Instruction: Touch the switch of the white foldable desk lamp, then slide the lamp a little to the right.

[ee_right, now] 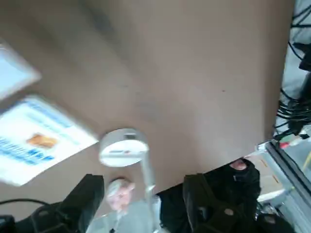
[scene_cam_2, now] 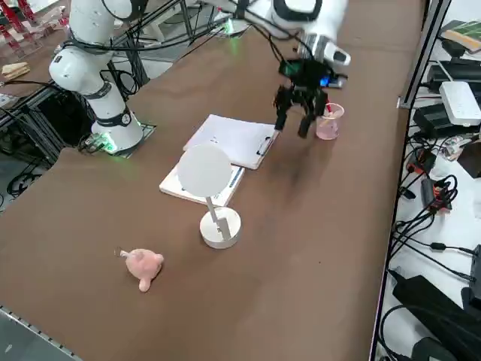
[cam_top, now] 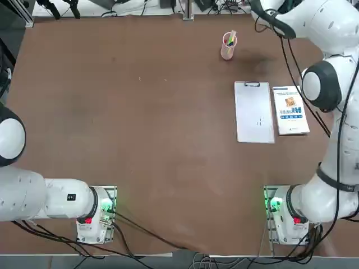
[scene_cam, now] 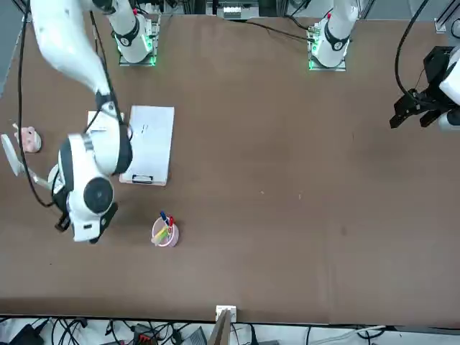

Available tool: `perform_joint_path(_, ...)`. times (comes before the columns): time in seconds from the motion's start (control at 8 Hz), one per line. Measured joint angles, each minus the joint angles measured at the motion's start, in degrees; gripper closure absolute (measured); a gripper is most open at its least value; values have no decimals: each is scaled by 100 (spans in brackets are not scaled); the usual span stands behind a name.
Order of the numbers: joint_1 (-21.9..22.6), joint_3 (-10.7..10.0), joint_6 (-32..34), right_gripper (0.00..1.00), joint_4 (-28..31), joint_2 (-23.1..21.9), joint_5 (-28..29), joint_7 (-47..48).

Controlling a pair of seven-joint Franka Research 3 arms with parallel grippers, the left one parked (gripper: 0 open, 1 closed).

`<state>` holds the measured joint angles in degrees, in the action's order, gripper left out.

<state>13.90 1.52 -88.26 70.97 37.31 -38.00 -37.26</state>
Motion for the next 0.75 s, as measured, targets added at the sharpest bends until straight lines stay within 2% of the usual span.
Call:
perform_joint_path(0.12,124,126,422,0,-4,-323,440,0)
perform_joint_path(0.25,232,159,704,0,-3,-629,869,6)
perform_joint_path(0.5,273,158,1022,0,73,-1196,1656,113)
perform_joint_path(0.75,263,148,1152,0,408,-1818,2243,907)
